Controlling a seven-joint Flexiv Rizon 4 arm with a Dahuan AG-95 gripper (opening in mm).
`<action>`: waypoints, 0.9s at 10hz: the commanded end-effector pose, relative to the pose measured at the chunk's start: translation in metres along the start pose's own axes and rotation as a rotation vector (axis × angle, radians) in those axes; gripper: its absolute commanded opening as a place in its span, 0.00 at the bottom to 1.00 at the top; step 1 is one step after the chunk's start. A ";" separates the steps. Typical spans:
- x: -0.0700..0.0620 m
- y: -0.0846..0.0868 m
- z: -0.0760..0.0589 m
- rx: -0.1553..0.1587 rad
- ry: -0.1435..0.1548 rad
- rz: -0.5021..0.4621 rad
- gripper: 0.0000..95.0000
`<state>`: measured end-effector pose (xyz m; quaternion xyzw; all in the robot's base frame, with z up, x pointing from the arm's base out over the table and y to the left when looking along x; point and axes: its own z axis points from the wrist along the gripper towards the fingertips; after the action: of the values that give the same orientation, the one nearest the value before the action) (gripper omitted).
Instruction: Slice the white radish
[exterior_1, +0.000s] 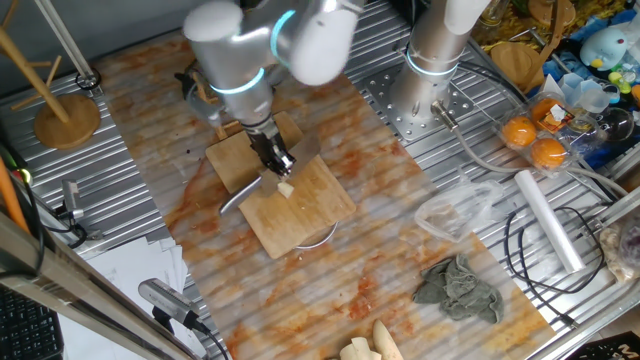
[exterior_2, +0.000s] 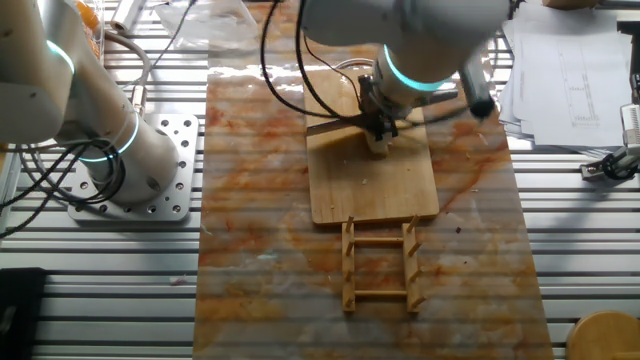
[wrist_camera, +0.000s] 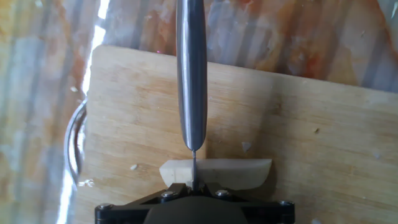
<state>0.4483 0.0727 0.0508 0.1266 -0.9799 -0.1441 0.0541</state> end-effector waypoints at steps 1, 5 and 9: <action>-0.001 -0.001 0.001 -0.064 -0.014 0.012 0.00; -0.002 -0.002 0.002 -0.148 -0.042 0.004 0.00; -0.004 -0.002 0.002 -0.204 -0.054 -0.005 0.00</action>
<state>0.4521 0.0714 0.0497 0.1196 -0.9598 -0.2506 0.0408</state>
